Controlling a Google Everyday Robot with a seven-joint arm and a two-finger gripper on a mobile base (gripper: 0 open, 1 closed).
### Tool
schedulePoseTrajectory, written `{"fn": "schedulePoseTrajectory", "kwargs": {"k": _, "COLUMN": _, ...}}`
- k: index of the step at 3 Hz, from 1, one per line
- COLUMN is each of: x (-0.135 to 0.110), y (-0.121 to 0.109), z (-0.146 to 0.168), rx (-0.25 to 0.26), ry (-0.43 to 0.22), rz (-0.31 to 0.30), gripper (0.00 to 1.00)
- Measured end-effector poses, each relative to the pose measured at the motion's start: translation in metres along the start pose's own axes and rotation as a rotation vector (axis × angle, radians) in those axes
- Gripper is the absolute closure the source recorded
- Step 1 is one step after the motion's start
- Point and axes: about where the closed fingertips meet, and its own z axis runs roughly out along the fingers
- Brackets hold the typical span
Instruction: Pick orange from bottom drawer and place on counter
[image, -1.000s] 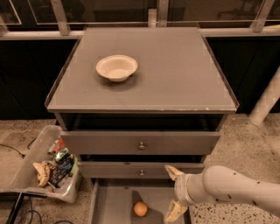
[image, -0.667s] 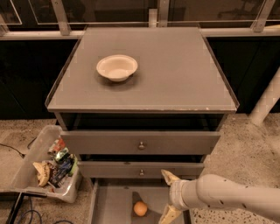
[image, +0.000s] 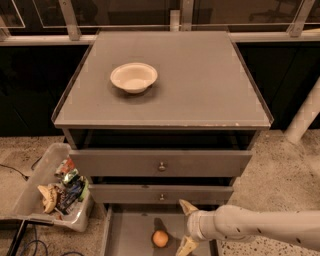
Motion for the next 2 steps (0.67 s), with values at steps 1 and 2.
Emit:
{"fn": "schedulePoseTrajectory", "kwargs": {"k": 1, "x": 0.0235, "y": -0.0225, "z": 0.0161, "rx": 0.002, "ry": -0.011, "rz": 0.074, "gripper": 0.00}}
{"fn": "schedulePoseTrajectory", "kwargs": {"k": 2, "x": 0.0235, "y": -0.0225, "z": 0.0161, "rx": 0.002, "ry": -0.011, "rz": 0.074, "gripper": 0.00}}
